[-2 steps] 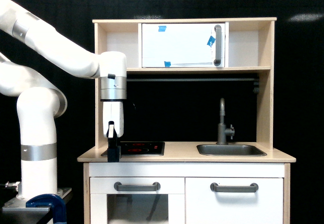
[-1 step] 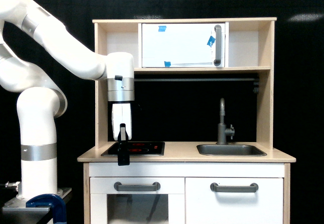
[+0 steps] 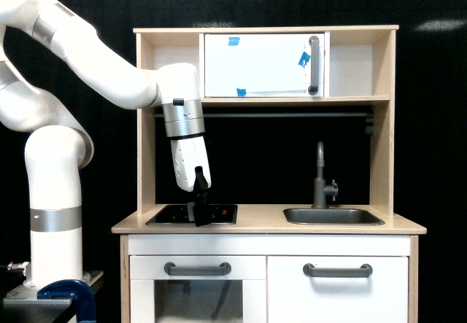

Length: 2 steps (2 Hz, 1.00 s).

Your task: Open the oven door

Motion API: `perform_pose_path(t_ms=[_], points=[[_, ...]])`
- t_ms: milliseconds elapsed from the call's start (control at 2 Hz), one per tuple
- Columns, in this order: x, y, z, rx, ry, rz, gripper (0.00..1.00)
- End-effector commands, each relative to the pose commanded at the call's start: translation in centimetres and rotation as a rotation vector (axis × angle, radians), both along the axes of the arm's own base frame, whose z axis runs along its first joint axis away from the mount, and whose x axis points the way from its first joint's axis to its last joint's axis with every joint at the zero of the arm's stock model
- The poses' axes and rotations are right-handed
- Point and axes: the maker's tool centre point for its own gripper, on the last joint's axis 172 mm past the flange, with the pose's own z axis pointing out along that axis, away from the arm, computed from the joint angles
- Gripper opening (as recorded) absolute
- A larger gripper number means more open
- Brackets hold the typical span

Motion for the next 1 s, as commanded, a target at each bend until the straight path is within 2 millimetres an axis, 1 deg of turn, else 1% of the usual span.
perform_pose_path(t_ms=[500,1000], points=[[7.2,2.8,1.9,0.050,-0.051,0.187,1.00],[11.3,6.2,5.0,0.277,-0.184,0.505,1.00]])
